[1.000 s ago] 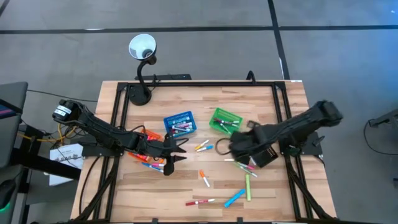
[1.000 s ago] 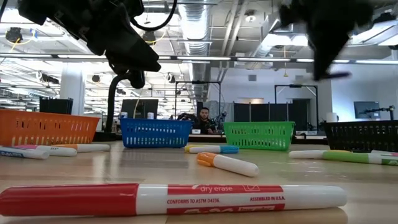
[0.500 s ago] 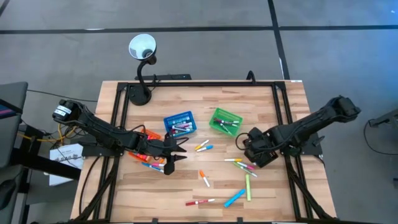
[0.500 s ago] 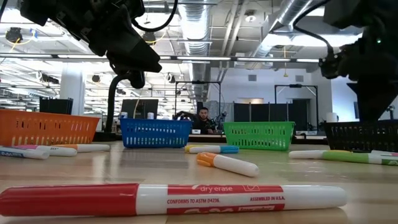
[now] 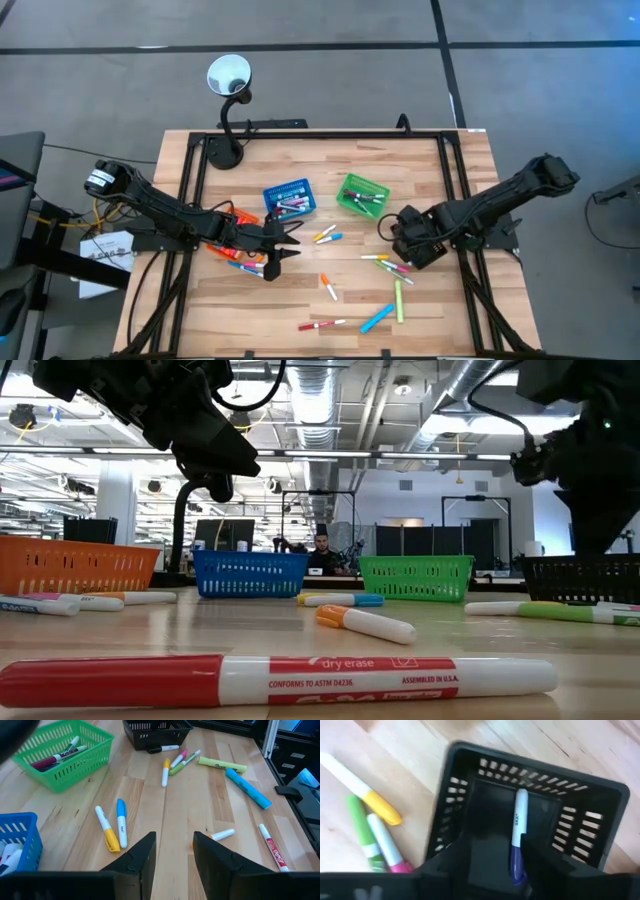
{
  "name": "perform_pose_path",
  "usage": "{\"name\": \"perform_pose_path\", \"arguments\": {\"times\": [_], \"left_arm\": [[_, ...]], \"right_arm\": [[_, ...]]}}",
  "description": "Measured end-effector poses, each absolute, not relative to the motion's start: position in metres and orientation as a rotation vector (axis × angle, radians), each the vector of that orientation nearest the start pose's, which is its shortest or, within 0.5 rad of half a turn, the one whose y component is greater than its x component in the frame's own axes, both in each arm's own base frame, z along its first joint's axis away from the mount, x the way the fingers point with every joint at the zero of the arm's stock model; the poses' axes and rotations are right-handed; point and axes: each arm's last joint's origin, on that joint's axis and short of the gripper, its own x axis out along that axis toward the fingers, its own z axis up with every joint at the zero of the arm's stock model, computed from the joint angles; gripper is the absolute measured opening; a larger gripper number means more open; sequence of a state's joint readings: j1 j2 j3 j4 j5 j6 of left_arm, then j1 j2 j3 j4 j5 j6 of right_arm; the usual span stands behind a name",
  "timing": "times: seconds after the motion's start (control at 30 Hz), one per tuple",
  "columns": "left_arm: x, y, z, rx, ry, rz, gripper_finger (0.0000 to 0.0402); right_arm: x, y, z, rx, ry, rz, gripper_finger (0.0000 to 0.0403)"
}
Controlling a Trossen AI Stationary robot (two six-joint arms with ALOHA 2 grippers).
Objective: Pick & Place Markers
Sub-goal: Put the small light blue highlighter pen into the black basket
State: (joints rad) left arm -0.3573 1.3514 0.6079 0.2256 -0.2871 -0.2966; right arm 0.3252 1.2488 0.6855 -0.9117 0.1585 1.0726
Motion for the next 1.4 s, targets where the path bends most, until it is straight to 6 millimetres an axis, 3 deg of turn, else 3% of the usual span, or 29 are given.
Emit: {"name": "perform_pose_path", "arguments": {"times": [0.13,0.3,0.4,0.53,0.67,0.9,1.2,1.4], "left_arm": [[0.252,-0.086,0.192,-0.127,0.495,0.005,0.0126],[0.253,-0.086,0.192,-0.127,0.496,0.005,0.0126],[0.253,-0.086,0.192,-0.127,0.496,0.005,0.0126],[0.253,-0.086,0.192,-0.127,0.495,0.005,0.0126],[0.253,-0.086,0.192,-0.127,0.494,0.004,0.0126],[0.253,-0.086,0.193,-0.127,0.493,0.004,0.0126],[0.253,-0.086,0.192,-0.127,0.494,0.004,0.0126],[0.253,-0.086,0.192,-0.124,0.494,0.003,0.0126]], "right_arm": [[0.186,0.058,0.192,0.552,1.268,-0.591,0.0191],[0.202,0.063,0.219,0.545,1.159,-0.510,0.0191],[0.217,0.066,0.231,0.452,1.011,-0.394,0.0181],[0.247,0.074,0.233,0.201,0.806,-0.235,0.0167],[0.279,0.082,0.217,-0.033,0.708,-0.125,0.0156],[0.319,0.072,0.165,-0.132,0.774,-0.092,0.0133],[0.335,0.044,0.126,-0.029,0.909,-0.023,0.0110],[0.339,0.034,0.107,-0.063,0.958,-0.024,0.0107]]}}
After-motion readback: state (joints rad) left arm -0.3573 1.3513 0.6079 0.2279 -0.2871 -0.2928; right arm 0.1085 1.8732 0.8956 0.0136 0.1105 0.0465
